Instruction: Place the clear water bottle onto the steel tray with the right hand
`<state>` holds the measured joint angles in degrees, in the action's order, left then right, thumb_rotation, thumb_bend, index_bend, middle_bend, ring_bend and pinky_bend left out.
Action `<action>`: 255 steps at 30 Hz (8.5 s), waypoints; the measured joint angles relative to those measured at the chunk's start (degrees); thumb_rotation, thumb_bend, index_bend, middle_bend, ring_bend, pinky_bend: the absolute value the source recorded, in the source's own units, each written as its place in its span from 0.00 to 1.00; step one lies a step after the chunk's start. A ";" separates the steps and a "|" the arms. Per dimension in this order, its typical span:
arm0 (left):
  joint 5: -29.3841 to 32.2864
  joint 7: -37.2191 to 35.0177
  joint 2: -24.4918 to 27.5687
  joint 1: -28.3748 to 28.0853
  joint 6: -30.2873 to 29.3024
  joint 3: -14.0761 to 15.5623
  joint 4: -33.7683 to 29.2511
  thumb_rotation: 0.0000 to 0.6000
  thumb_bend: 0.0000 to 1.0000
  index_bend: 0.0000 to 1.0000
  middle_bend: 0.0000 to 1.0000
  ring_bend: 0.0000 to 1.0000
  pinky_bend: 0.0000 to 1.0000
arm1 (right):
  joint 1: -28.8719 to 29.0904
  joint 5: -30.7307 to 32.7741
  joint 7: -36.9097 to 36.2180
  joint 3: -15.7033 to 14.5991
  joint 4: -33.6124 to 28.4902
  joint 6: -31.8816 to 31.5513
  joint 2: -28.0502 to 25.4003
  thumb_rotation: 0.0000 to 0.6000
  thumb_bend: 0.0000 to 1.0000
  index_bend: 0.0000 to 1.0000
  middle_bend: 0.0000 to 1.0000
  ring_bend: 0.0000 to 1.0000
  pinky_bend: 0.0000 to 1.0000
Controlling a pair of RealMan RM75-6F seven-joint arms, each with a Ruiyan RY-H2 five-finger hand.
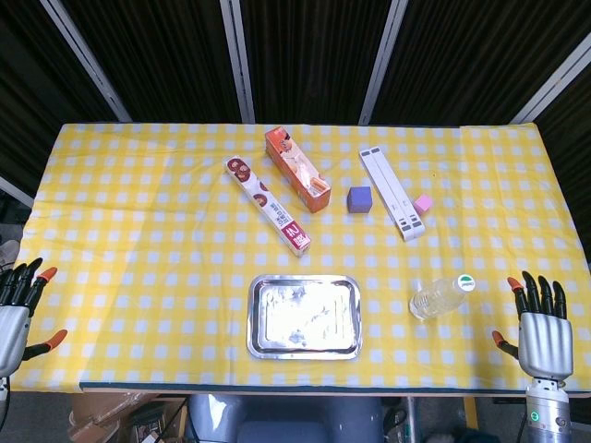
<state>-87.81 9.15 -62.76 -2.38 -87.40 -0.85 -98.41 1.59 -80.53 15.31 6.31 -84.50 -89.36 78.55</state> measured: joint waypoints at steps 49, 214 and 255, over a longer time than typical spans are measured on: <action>-1.20 0.04 0.40 0.99 -1.27 0.70 -0.78 1.00 0.19 0.11 0.00 0.00 0.00 | 9.31 10.63 -21.22 3.66 -8.63 23.44 -4.65 1.00 0.16 0.15 0.10 0.00 0.00; 1.67 -4.14 2.65 1.77 -0.93 -0.27 -1.82 1.00 0.19 0.11 0.00 0.00 0.00 | 17.14 13.69 -37.03 5.65 -38.95 29.60 -13.35 1.00 0.33 0.85 0.61 0.29 0.00; 2.33 -3.30 2.22 1.45 -0.43 -0.63 -1.95 1.00 0.19 0.11 0.00 0.00 0.00 | 13.87 0.79 -52.05 2.73 -27.12 27.79 -16.60 1.00 0.33 0.85 0.61 0.29 0.00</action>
<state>-85.48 5.85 -60.53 -0.93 -87.83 -1.48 -100.36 15.46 -79.74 -36.75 9.03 -111.62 -61.58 61.95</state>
